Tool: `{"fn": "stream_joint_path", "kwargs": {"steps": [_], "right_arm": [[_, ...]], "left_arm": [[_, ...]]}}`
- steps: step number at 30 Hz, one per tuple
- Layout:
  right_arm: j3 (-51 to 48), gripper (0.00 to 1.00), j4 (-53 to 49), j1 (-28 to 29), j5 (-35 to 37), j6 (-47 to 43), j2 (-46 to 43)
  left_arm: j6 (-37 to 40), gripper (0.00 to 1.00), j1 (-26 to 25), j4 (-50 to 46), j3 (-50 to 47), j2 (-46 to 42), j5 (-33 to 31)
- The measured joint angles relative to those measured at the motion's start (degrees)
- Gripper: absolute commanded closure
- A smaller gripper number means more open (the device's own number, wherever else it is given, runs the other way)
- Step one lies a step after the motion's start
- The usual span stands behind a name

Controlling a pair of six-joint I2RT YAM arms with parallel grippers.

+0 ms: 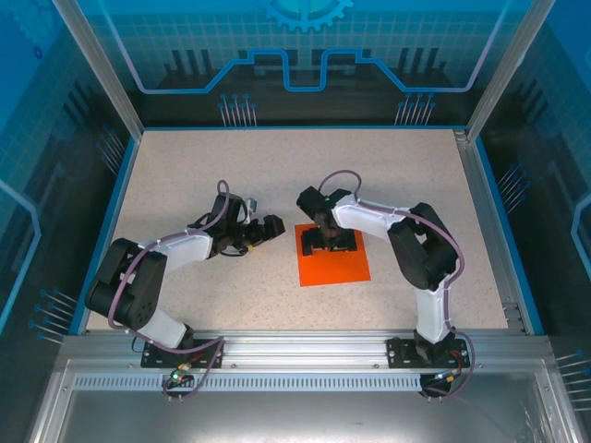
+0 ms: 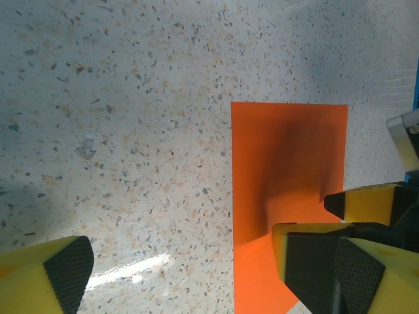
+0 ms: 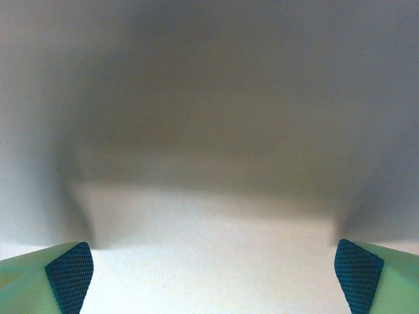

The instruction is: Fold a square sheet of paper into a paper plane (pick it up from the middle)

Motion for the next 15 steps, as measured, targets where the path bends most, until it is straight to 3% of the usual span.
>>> {"fn": "stream_joint_path", "kwargs": {"steps": [15], "right_arm": [[1.2, 0.01, -1.8, 0.0, 2.5, -0.5, 0.9]], "left_arm": [[0.1, 0.01, 0.0, -0.9, 0.7, 0.0, 0.0]]}}
